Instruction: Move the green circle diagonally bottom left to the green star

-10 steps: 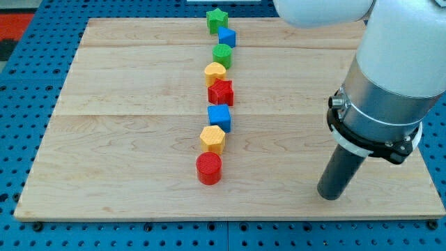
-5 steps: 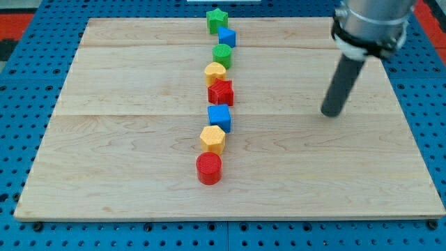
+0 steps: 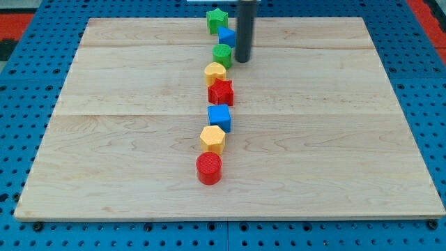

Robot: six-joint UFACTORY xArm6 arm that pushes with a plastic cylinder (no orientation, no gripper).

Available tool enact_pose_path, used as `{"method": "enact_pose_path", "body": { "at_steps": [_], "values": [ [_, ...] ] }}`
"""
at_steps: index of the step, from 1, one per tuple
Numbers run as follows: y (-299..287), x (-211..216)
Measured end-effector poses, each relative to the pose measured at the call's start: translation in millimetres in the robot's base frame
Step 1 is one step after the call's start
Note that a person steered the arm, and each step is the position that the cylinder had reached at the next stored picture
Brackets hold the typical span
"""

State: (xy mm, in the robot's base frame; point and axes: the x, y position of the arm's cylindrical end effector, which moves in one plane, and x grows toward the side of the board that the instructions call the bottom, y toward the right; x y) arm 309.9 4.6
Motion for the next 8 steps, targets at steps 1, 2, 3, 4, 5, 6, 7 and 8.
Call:
{"method": "enact_pose_path", "body": {
  "at_steps": [1,2,3,4,5,6,7,8],
  "values": [
    [-62,7],
    [-98,20],
    [-148,17],
    [-137,-17],
    [-140,-20],
    [-79,-43],
    [-63,-43],
    [-120,-43]
  ]
}}
